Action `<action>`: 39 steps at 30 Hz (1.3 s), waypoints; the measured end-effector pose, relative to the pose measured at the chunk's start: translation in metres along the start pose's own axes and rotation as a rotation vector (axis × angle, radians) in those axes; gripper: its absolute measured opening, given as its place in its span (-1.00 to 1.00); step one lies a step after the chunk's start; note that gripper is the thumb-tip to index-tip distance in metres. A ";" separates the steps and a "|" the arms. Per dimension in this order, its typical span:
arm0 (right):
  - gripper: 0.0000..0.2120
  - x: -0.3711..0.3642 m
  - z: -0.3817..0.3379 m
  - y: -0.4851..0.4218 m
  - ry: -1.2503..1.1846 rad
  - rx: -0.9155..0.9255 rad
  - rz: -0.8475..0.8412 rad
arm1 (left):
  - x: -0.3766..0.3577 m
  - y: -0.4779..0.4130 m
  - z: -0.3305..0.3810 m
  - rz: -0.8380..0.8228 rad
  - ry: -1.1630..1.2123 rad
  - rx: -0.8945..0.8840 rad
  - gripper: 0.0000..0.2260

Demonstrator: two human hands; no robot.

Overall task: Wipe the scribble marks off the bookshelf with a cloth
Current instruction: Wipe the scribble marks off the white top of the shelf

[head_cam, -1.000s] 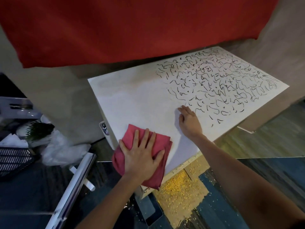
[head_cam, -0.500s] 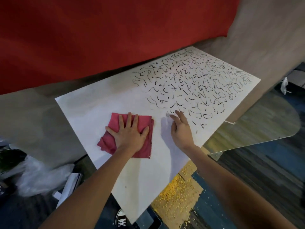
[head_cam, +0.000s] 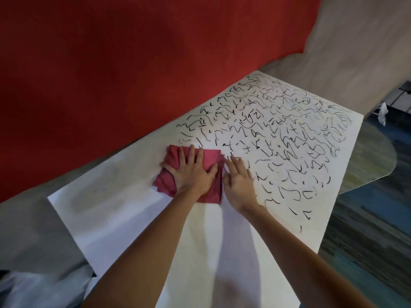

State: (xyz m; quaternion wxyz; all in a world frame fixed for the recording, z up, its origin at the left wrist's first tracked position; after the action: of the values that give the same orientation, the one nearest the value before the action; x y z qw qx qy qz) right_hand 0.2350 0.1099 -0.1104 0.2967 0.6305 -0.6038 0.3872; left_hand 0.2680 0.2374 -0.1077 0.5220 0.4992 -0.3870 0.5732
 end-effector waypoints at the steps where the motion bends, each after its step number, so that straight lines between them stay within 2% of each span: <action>1: -0.41 -0.003 0.000 -0.001 0.036 -0.019 -0.013 | 0.001 -0.010 -0.002 0.002 -0.002 -0.006 -0.38; 5: -0.14 -0.010 0.001 0.002 0.177 -0.012 -0.038 | 0.006 -0.054 -0.010 -0.027 -0.020 -0.025 -0.36; 12: -0.16 -0.011 0.000 -0.005 0.247 0.002 -0.047 | 0.020 -0.115 -0.016 -0.066 0.009 -0.011 -0.37; 17: -0.15 -0.010 0.001 -0.004 0.257 0.001 -0.056 | 0.015 -0.044 -0.040 -0.075 -0.040 -0.125 -0.34; 21: -0.14 -0.010 0.001 -0.002 0.262 0.008 -0.049 | 0.016 0.015 -0.092 -0.054 -0.131 -0.177 -0.16; 24: -0.17 -0.010 0.002 -0.002 0.263 0.012 -0.038 | 0.025 -0.015 -0.114 -0.063 -0.088 -0.064 -0.29; 26: -0.26 -0.009 0.001 -0.003 0.261 0.012 -0.036 | 0.031 -0.040 -0.117 -0.054 -0.026 0.021 -0.36; 29: -0.37 -0.009 -0.001 -0.003 0.245 0.002 -0.046 | 0.029 -0.037 -0.118 -0.063 -0.012 0.019 -0.37; 31: -0.47 -0.007 -0.002 -0.002 0.250 0.005 -0.048 | 0.028 -0.011 -0.129 -0.067 -0.047 -0.027 -0.35; 33: -0.56 -0.005 -0.003 0.000 0.252 0.007 -0.057 | 0.031 0.022 -0.151 -0.089 -0.101 -0.047 -0.24; 35: -0.56 -0.004 -0.003 0.002 0.251 0.005 -0.060 | 0.035 0.053 -0.178 -0.103 -0.126 -0.045 -0.13; 39: -0.56 -0.006 -0.006 0.003 0.255 -0.012 -0.048 | 0.045 0.064 -0.216 -0.094 -0.111 -0.036 -0.12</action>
State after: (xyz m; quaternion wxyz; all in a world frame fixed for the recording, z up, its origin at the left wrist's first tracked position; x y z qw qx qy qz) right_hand 0.2311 0.1181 -0.1123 0.3841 0.5884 -0.5483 0.4534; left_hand 0.1704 0.4457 -0.1028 0.5352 0.5383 -0.4016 0.5123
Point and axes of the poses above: each hand's wrist, its own y-axis away from the middle knuckle, its own x-axis out of the back of the hand, z = x × y, the point moved 2 cm from there along -y, towards the middle knuckle, and after that the axes turned 5 degrees about x, right-handed, at the moved point
